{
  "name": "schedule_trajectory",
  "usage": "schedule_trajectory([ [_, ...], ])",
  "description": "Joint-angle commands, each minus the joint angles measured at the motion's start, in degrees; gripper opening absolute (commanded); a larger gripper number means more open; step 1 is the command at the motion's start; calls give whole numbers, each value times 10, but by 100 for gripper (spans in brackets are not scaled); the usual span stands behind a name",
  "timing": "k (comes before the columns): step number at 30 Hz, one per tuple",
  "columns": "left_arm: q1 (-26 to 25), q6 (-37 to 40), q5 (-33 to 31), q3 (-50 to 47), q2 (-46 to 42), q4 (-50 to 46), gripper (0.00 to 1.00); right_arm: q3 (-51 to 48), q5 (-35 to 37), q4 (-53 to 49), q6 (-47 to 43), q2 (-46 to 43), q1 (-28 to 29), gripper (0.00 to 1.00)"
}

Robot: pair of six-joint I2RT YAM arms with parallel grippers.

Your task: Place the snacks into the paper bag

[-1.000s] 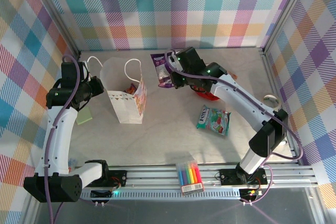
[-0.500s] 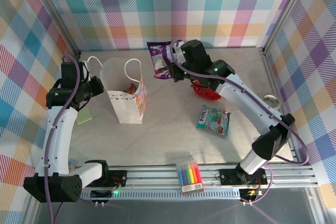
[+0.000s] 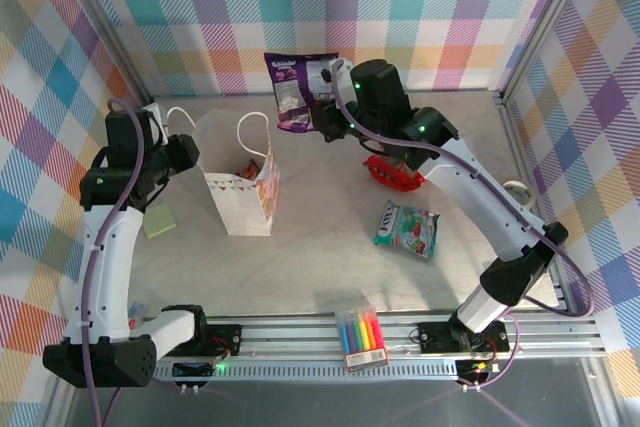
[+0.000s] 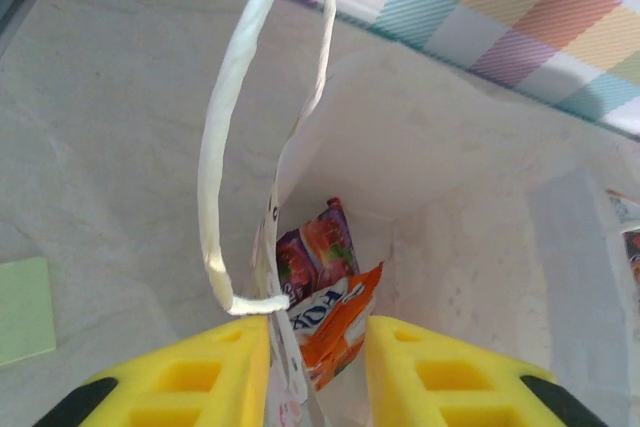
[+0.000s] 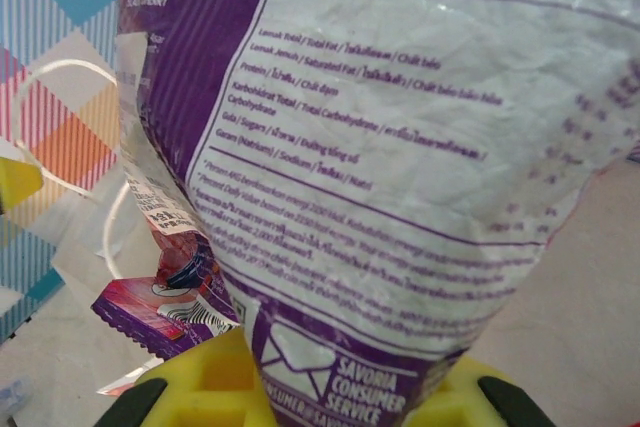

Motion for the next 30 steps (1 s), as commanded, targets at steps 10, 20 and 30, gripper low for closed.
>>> schedule_trajectory([
  [10,6,-4,-44,33,16,-16,39,145,-55,47,-6,55,46,10],
  [20,7,-10,-46,15,-13,-19,41,295,-111,34,8,182,66,9],
  [30,14,-27,-81,-1,32,29,42,401,-160,18,34,295,73,9],
])
